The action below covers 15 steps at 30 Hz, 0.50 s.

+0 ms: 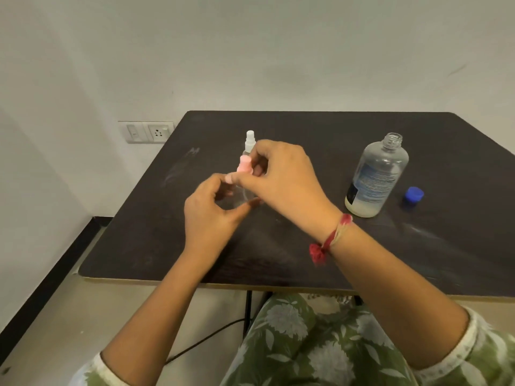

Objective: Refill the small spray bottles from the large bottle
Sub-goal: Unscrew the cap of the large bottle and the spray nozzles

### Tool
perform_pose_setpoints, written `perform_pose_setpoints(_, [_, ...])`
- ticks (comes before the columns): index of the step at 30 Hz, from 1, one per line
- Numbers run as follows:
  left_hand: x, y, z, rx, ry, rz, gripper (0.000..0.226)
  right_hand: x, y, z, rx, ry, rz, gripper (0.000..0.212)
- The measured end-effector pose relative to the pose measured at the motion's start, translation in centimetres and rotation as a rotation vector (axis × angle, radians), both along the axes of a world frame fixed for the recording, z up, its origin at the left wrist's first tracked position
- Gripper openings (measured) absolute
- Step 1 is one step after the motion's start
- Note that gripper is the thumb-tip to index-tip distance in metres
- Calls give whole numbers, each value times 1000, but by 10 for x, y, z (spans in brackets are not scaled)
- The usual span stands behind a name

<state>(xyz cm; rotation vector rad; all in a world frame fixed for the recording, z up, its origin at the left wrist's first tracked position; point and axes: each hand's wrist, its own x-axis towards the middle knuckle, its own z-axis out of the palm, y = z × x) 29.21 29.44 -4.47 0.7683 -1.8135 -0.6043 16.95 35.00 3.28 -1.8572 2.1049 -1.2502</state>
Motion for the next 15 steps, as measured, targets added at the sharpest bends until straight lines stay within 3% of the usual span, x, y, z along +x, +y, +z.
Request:
perform_pose_setpoints(6, [2,-6,1,132,-36,-86,35,7,-6,-6,73,160,-8,28])
perform_pose_setpoints(11, [11,-17,0,138,-114,-147,30,-2,-11,-6,145,-10,168,12])
perform_pose_setpoints(15, [11,-20,-3,135,-114,-112,30,-3,-12,-4,154,-278,333,58])
